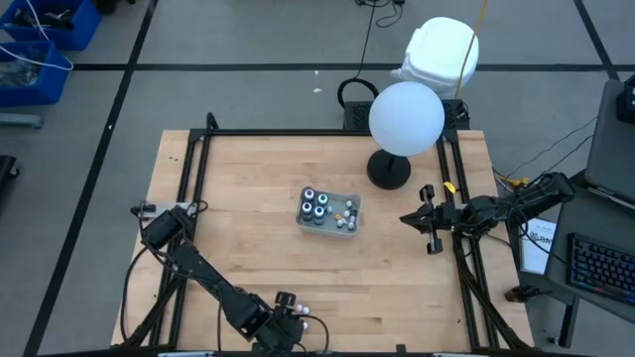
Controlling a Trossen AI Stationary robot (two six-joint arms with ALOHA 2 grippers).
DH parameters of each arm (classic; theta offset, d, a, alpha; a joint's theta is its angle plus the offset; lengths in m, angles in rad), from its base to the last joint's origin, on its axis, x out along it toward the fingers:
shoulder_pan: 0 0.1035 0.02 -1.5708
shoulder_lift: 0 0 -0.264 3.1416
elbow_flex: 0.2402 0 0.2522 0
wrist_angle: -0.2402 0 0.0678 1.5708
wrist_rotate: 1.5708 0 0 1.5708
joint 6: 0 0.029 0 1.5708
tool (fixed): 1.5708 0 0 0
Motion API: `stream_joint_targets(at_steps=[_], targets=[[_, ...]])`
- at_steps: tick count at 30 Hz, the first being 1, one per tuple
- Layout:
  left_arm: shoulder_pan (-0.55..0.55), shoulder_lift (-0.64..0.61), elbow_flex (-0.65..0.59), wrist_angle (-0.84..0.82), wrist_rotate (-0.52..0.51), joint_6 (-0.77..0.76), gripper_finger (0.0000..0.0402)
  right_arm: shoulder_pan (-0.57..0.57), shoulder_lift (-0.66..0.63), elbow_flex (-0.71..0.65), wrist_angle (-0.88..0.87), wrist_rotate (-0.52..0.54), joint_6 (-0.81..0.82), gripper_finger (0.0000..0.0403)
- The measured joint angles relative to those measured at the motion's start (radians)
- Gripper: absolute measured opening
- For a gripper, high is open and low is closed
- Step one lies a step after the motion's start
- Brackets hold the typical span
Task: Pick & Place food coloring
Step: Put the small blue food coloring bottle into the gray bin
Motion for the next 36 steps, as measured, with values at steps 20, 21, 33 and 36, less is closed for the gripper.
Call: stream_joint_targets(at_steps=[20, 21, 33, 36], targets=[[0.000, -0.002, 0.000, -0.027, -0.017, 0.003, 0.0058, 0.000, 0.000, 0.000, -0.003, 0.000, 0.001, 0.0000], [0.000, -0.003, 0.000, -0.039, -0.017, 0.009, 0.0056, 0.000, 0.000, 0.000, -0.003, 0.000, 0.001, 0.0000], [-0.015, -0.163, -0.002, -0.268, -0.150, 0.091, 0.0058, 0.000, 0.000, 0.000, -0.004, 0.000, 0.001, 0.0000], [-0.029, -0.256, -0.002, -0.290, -0.218, 0.170, 0.0058, 0.000, 0.000, 0.000, -0.008, 0.000, 0.001, 0.0000]])
